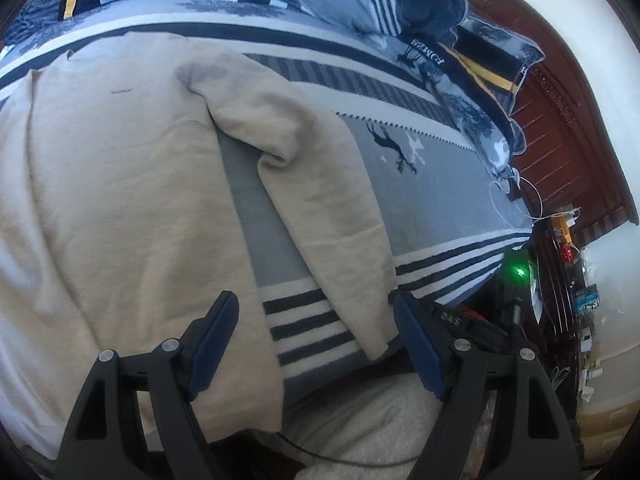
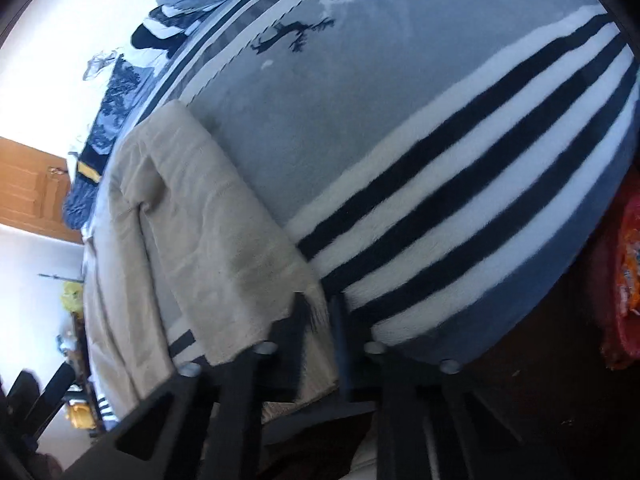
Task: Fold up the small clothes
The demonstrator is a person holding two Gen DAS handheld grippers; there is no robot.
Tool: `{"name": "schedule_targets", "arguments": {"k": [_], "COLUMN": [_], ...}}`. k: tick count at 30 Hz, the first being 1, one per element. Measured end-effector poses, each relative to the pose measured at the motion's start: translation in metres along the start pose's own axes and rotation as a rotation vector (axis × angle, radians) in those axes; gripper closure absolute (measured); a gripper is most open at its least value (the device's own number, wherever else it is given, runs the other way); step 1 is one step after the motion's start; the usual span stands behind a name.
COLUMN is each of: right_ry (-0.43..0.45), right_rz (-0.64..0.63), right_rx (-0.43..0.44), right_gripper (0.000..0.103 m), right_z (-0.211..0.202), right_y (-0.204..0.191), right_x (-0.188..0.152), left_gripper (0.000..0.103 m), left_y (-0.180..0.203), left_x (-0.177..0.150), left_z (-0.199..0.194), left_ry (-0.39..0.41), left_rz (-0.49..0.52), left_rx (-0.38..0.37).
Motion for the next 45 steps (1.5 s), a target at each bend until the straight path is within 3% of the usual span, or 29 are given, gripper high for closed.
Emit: {"name": "schedule_targets", "arguments": {"k": [8, 14, 18, 20, 22, 24, 26, 33, 36, 40, 42, 45], "right_ry": [0.193, 0.282, 0.3, 0.288, 0.277, 0.282, 0.3, 0.326, 0.309, 0.246, 0.177, -0.007], "right_rz": [-0.063, -0.252, -0.376, -0.413, -0.441, -0.46, -0.481, -0.617, -0.666, -0.73, -0.748, -0.696], "right_rx": [0.179, 0.131, 0.11, 0.109, 0.121, 0.145, 0.16, 0.254, 0.293, 0.36, 0.366, 0.411], "right_gripper": [0.098, 0.099, 0.099, 0.099, 0.099, 0.098, 0.098, 0.099, 0.099, 0.099, 0.099, 0.096], "right_z": [-0.058, -0.072, -0.071, -0.064, -0.058, -0.062, -0.067, -0.099, -0.105, -0.094, -0.07, -0.007], "right_y": [-0.03, -0.081, -0.107, -0.113, -0.118, -0.121, -0.129, -0.195, -0.231, -0.28, -0.297, -0.307], "right_x": [-0.008, -0.037, -0.05, -0.056, -0.06, -0.064, -0.065, -0.091, -0.101, -0.125, -0.14, -0.168], "left_gripper": [0.024, 0.024, 0.024, 0.035, 0.076, 0.092, 0.1, 0.1, 0.1, 0.1, 0.1, 0.1], "left_y": [0.02, 0.043, 0.055, 0.054, 0.05, 0.045, 0.037, 0.004, -0.025, -0.075, -0.112, -0.176], "left_x": [0.011, 0.025, 0.028, 0.03, 0.032, 0.034, 0.037, 0.042, 0.044, 0.034, 0.021, -0.005], "left_z": [0.01, 0.035, 0.071, 0.08, 0.083, 0.077, 0.06, -0.024, -0.067, -0.106, -0.108, -0.093], "left_ry": [-0.026, -0.102, -0.224, -0.238, -0.253, -0.25, -0.223, -0.099, -0.039, 0.035, 0.035, 0.023], "left_rz": [0.005, 0.046, 0.133, 0.152, 0.166, 0.143, 0.105, 0.002, -0.047, -0.098, -0.143, -0.188], "left_rx": [-0.06, -0.098, -0.05, -0.032, -0.012, -0.044, -0.085, -0.275, -0.326, -0.341, -0.317, -0.21]}}
Point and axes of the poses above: each gripper's, at about its wrist camera, not at the fingertips, and z roughly the way its jaws point, y to its right, x to its top, the point moved 8 cm from there along z, roughly the way its jaws point, and after that the axes turned 4 degrees about -y, right-handed, at the moved point
